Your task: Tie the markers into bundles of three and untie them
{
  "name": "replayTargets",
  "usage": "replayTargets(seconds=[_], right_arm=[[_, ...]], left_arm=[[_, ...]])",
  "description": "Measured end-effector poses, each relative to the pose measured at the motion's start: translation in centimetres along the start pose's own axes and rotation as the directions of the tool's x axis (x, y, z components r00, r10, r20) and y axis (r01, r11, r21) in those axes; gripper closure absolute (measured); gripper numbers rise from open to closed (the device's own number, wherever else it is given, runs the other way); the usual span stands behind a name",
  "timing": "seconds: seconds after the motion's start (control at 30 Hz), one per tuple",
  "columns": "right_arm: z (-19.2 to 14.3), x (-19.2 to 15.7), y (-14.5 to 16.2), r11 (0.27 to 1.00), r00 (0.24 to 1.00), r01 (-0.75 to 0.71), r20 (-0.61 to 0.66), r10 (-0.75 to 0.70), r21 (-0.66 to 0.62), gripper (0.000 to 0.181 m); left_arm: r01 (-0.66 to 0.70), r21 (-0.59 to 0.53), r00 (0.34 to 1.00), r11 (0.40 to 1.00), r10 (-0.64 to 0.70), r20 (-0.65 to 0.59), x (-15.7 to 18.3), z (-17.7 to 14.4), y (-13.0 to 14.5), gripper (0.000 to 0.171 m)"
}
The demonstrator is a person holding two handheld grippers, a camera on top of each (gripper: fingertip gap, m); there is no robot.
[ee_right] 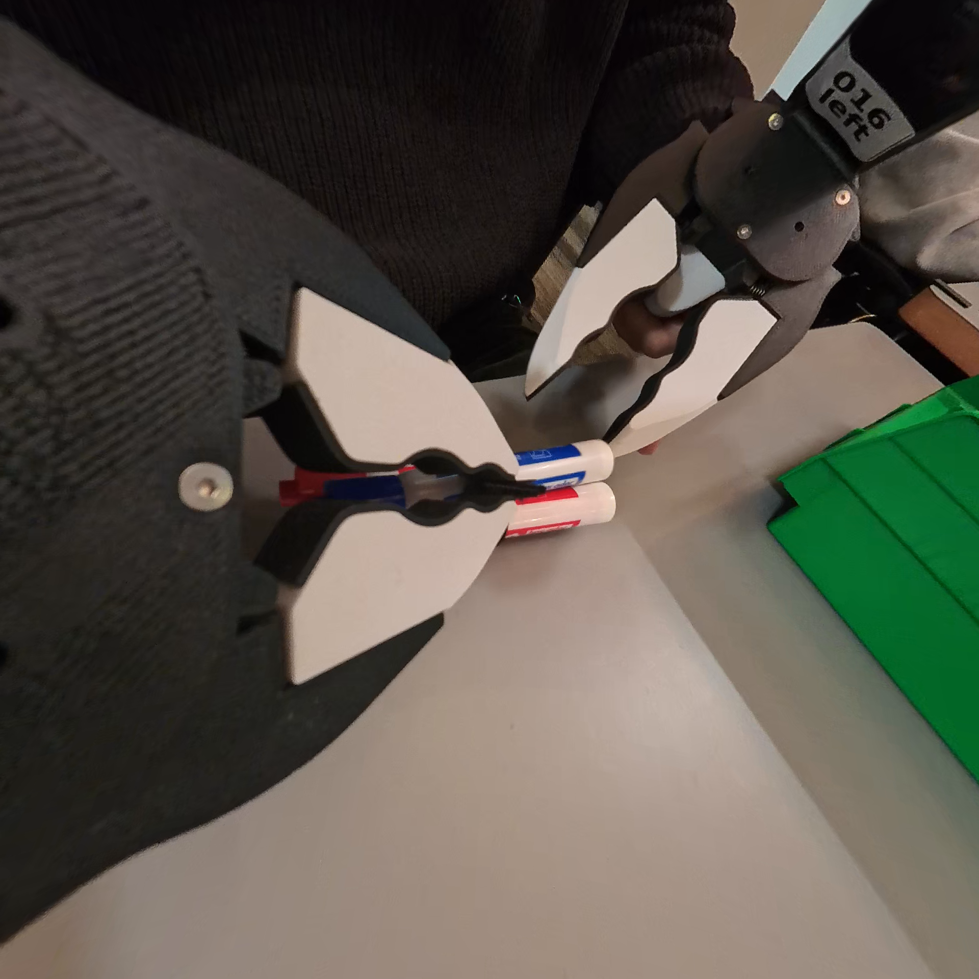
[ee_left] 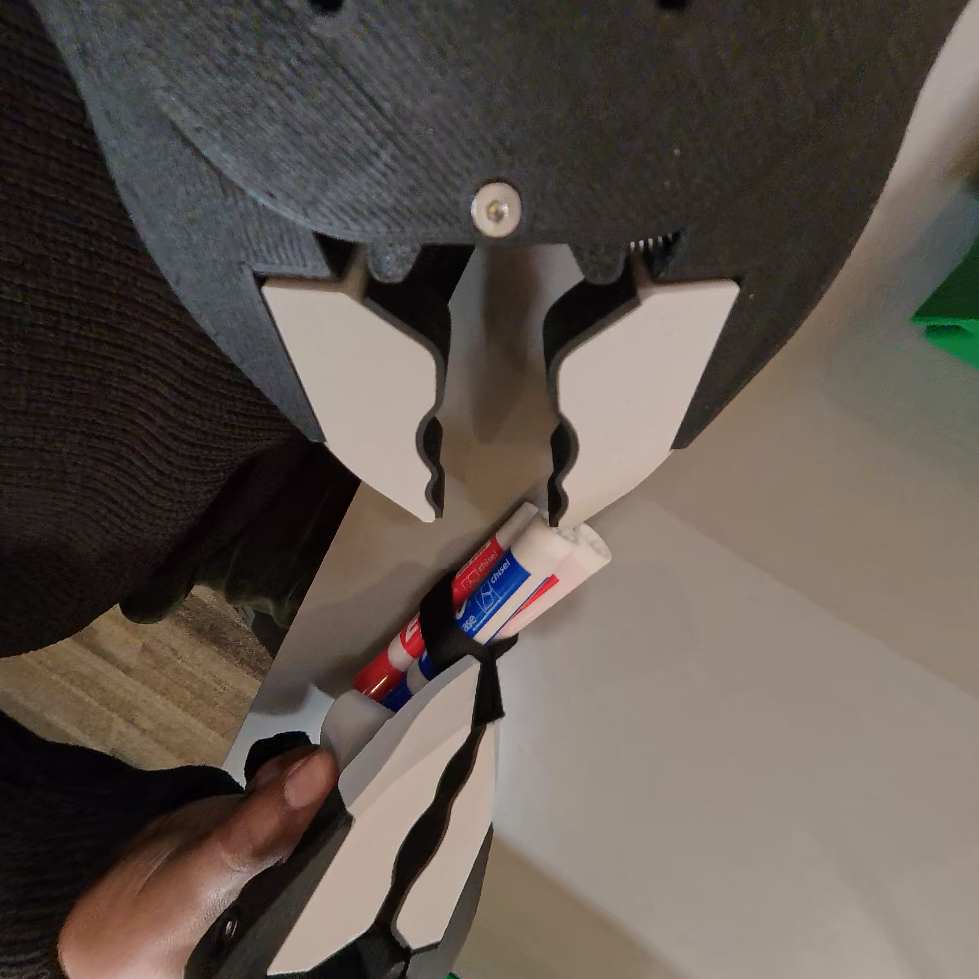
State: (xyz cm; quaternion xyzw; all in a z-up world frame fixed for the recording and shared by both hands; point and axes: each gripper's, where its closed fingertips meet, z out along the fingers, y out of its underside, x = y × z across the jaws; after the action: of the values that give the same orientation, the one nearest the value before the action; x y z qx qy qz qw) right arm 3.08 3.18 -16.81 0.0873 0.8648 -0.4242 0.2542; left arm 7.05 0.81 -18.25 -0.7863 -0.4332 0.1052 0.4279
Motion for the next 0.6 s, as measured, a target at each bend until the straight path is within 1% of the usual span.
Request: replayTargets(seconds=[0.27, 0.4, 0.5, 0.6], right_arm=[[0.2, -0.3, -0.1, 1.0, 1.0, 0.007, 0.007, -0.007, -0.004, 0.177], [0.0, -0.2, -0.1, 1.0, 1.0, 0.003, 0.005, -0.003, 0.001, 0.177], [-0.1, -0.3, -0.1, 1.0, 1.0, -0.004, 0.018, 0.004, 0.004, 0.177], [0.1, -0.6, 0.0, 1.0, 0.999, -0.011, 0.037, 0.011, 0.0, 0.177]], left_arm=[[-0.003, -0.006, 1.0, 1.0, 0.003, -0.002, 0.1, 0.0, 0.1, 0.132], [0.005, -0.012, 0.999, 1.0, -0.005, 0.033, -0.7, -0.1, 0.2, 0.131], [0.027, 0.006, 0.999, 1.0, -0.027, 0.046, -1.2, -0.3, 0.1, 0.126], [0.048, 0.013, 0.998, 0.999, -0.049, 0.029, -1.2, -0.3, 0.0, 0.121]])
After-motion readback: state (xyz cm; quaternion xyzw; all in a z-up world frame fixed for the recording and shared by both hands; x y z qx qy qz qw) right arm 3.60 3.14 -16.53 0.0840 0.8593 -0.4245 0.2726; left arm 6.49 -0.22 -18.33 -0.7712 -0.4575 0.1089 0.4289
